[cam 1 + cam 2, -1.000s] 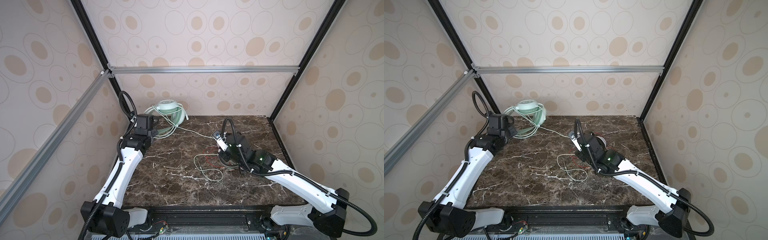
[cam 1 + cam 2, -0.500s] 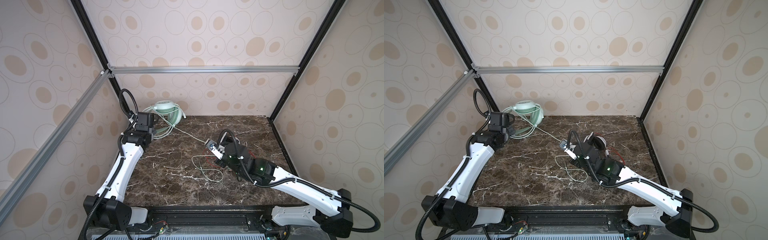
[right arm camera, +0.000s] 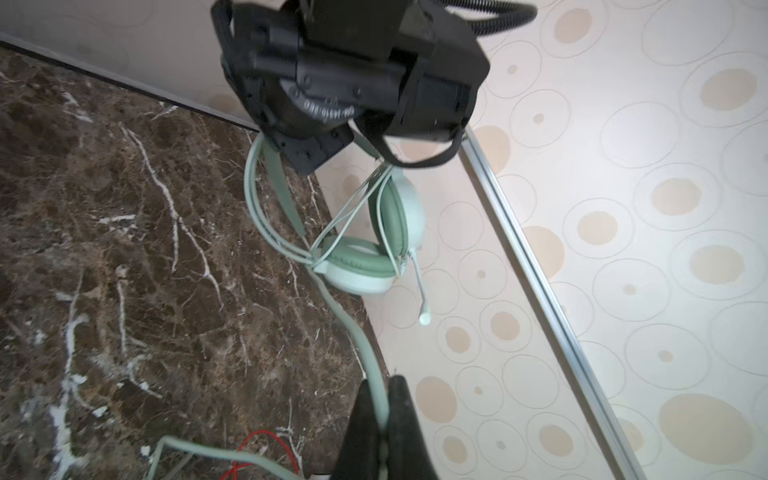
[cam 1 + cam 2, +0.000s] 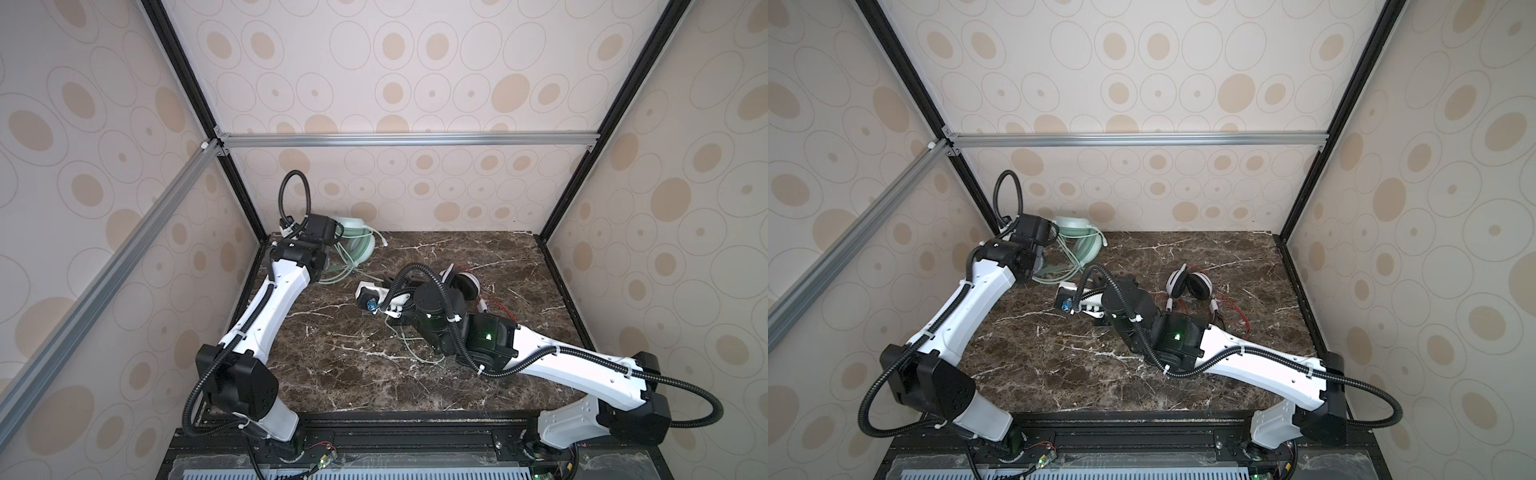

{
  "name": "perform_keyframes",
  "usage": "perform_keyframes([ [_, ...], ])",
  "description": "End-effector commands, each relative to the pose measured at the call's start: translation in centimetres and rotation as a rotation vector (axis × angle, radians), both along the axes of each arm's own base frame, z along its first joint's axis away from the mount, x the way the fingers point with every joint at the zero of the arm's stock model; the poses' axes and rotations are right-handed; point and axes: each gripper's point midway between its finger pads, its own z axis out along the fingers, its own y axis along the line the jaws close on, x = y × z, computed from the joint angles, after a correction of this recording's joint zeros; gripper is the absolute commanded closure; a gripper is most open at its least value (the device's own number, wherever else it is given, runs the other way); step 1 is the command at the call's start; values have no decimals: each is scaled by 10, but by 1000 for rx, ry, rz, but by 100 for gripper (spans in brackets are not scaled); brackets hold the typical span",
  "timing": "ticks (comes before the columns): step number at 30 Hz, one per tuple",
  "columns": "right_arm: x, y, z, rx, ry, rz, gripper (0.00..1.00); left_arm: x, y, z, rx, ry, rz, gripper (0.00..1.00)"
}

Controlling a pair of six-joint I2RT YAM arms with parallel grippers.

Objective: Wrap the headphones
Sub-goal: 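Wrap the cable around the headphones with the right gripper while the left holds them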

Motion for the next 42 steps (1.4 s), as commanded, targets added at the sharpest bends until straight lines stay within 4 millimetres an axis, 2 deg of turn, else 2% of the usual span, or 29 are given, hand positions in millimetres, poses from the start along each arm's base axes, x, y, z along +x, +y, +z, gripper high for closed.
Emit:
perform_keyframes([
  [1, 10, 3, 49, 10, -153, -34, 100, -8, 4, 20, 141, -11, 42, 100],
  [7, 35, 1, 50, -81, -193, -102, 100, -27, -8, 10, 266, 26, -7, 100],
  [11, 42, -4, 39, -139, -171, -124, 100, -41, -2, 5, 299, 36, 1, 100],
  [15, 44, -12, 34, -127, -139, -138, 100, -50, 3, 5, 305, 27, 19, 100],
  [22, 60, -30, 11, -161, -107, -196, 100, -53, -3, 10, 293, -3, -72, 100],
  [29, 71, -36, 1, -218, -114, -253, 100, -61, -3, 9, 317, -13, -103, 100],
  [31, 72, -36, 1, -194, -100, -244, 100, -58, -14, 6, 304, -6, -174, 100],
  [35, 79, -32, 0, -134, -41, -190, 100, -53, -55, -2, 207, -34, -419, 100],
  [38, 80, -23, -3, -76, 25, -104, 100, -56, -87, -3, 103, -67, -616, 100],
  [42, 90, -22, -12, 18, 139, -3, 100, -67, -125, -1, -26, -113, -835, 100],
])
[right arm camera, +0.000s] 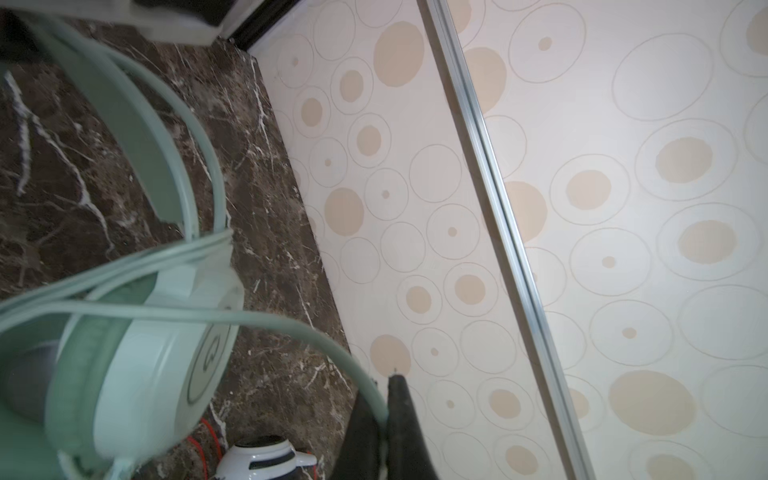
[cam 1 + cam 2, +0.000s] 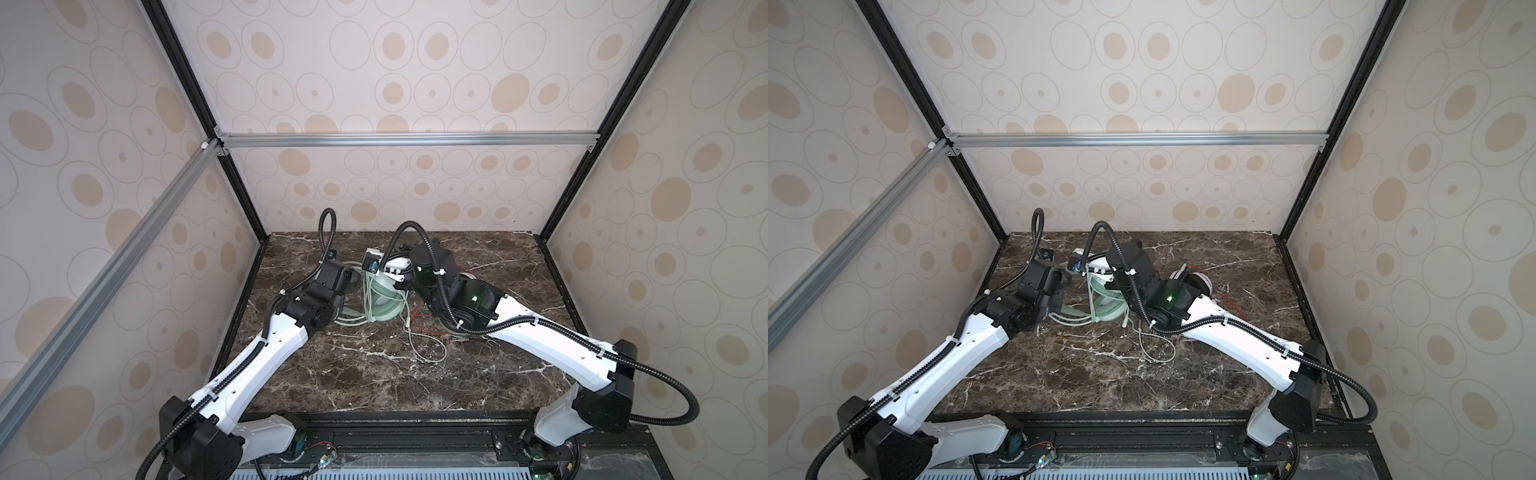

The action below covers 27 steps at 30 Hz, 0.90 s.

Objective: Wrap the headphones

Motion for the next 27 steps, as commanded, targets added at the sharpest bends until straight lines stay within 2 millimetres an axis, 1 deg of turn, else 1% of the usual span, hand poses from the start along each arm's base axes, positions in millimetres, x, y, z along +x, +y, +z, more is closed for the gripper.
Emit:
perform_keyframes([
  [1, 2, 8, 5, 145, 106, 112, 100, 2, -52, 34, -197, -100, -251, 100],
  [5, 15, 9, -6, 199, 216, 158, 100, -6, -64, 34, -225, -93, -320, 100],
  [7, 23, 8, -8, 223, 251, 154, 100, -8, -67, 35, -232, -93, -339, 100],
  [9, 39, 2, -12, 274, 290, 126, 100, -10, -69, 38, -237, -98, -353, 100],
  [13, 63, -9, -19, 396, 373, 94, 100, -14, -69, 47, -249, -115, -363, 100],
  [15, 70, -11, -26, 442, 428, 102, 100, -17, -71, 50, -262, -119, -377, 100],
  [17, 76, -10, -38, 471, 492, 115, 99, -20, -74, 55, -285, -124, -396, 100],
  [20, 78, -5, -56, 528, 622, 168, 91, -25, -78, 65, -320, -126, -412, 100],
  [22, 79, -2, -67, 598, 739, 224, 81, -26, -77, 74, -340, -130, -400, 100],
  [23, 80, -2, -72, 648, 803, 250, 70, -25, -74, 79, -347, -136, -376, 100],
  [24, 84, -5, -77, 707, 859, 258, 56, -24, -70, 83, -353, -140, -343, 100],
  [25, 89, -9, -81, 770, 909, 253, 49, -23, -65, 86, -354, -145, -313, 100],
  [27, 98, -23, -86, 935, 993, 279, 43, -20, -57, 91, -355, -151, -252, 100],
])
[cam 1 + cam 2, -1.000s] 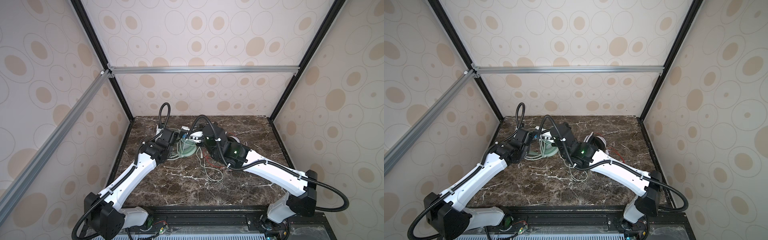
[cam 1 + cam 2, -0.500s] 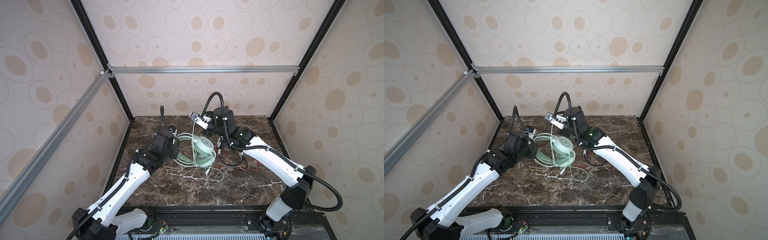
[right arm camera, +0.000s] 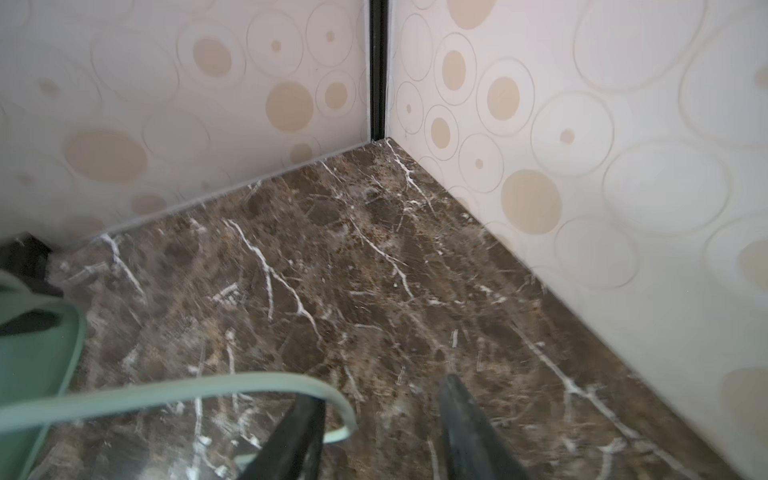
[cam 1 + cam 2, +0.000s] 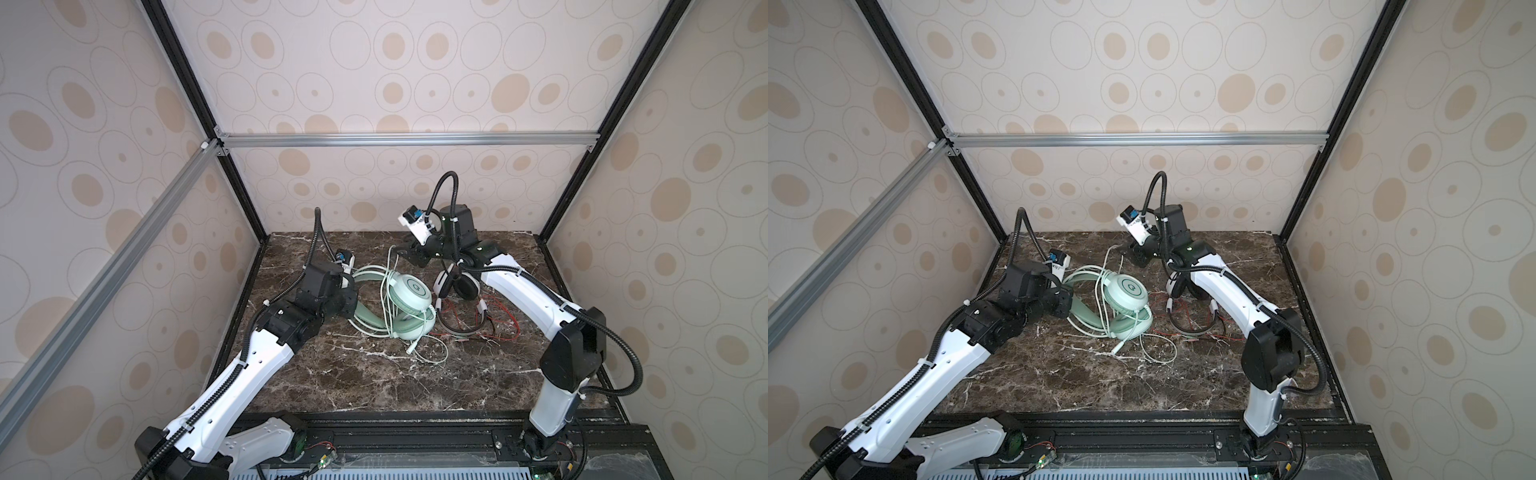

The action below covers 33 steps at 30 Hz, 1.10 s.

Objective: Wrap the headphones

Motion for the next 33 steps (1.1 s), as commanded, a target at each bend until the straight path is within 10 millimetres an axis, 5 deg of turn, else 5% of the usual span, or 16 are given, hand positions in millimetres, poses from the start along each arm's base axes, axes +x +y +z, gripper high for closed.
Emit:
perform_keyframes([
  [1, 3, -11, 0, 319, 231, 45, 41, 4, 6, 56, -127, -100, 100, 100],
  [6, 12, -50, -43, 518, 429, -42, 39, 16, 22, 69, -125, -110, 223, 100],
  [12, -18, -60, -84, 485, 515, -108, 40, 36, 31, 95, -125, -138, 317, 100],
  [23, -116, -1, -165, 74, 442, 39, 42, 44, 33, 152, -204, -241, 336, 100],
  [33, -112, 13, -171, 82, 446, 55, 46, 45, 33, 170, -209, -271, 327, 100],
])
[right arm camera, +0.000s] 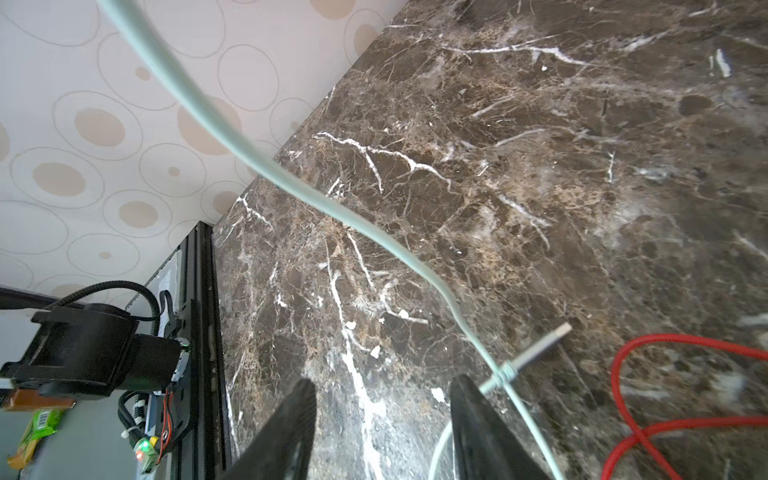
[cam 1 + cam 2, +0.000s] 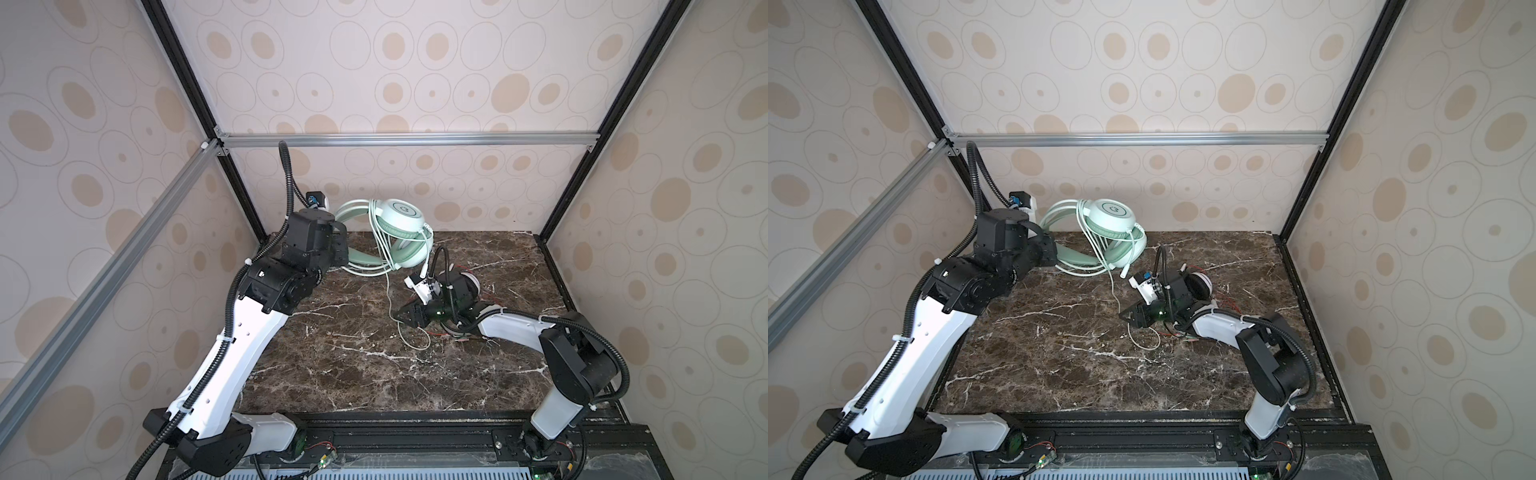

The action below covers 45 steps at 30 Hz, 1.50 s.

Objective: Wrap the headphones

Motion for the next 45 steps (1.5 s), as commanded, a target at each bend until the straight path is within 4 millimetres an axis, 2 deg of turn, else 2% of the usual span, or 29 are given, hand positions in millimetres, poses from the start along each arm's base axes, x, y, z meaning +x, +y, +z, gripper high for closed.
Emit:
perform_keyframes([
  [1, 7, 3, -5, -24, -26, -5, 47, -1, 3, 38, -83, -100, 16, 100],
  [4, 9, 7, -14, -50, -30, -7, 47, 0, 2, 40, -83, -102, 14, 100],
  [10, 11, 32, -20, -41, -38, 22, 48, 1, 1, 40, -87, -102, 11, 100],
  [14, 27, 45, -20, -17, -42, -13, 50, 2, -1, 39, -87, -97, 5, 100],
  [20, 57, 55, -22, -5, -70, -89, 50, 2, 0, 40, -83, -99, 8, 100],
  [24, 70, 67, -25, 35, -62, -96, 51, 3, -1, 40, -87, -97, 3, 100],
  [28, 75, 74, -28, 59, -56, -89, 56, 3, -1, 40, -87, -97, 6, 100],
  [32, 69, 75, -33, 76, -61, -62, 69, 2, 2, 39, -86, -100, 19, 100],
  [38, 52, 71, -35, 95, -59, -19, 99, 4, 12, 39, -82, -114, 62, 100],
  [40, 40, 65, -33, 85, -56, -1, 100, 9, 20, 37, -82, -114, 88, 100],
  [42, 20, 59, -28, 78, -50, 48, 100, 15, 29, 34, -104, -107, 109, 100],
  [45, -13, 39, -28, 8, -60, 80, 100, 23, 47, 31, -144, -109, 143, 100],
])
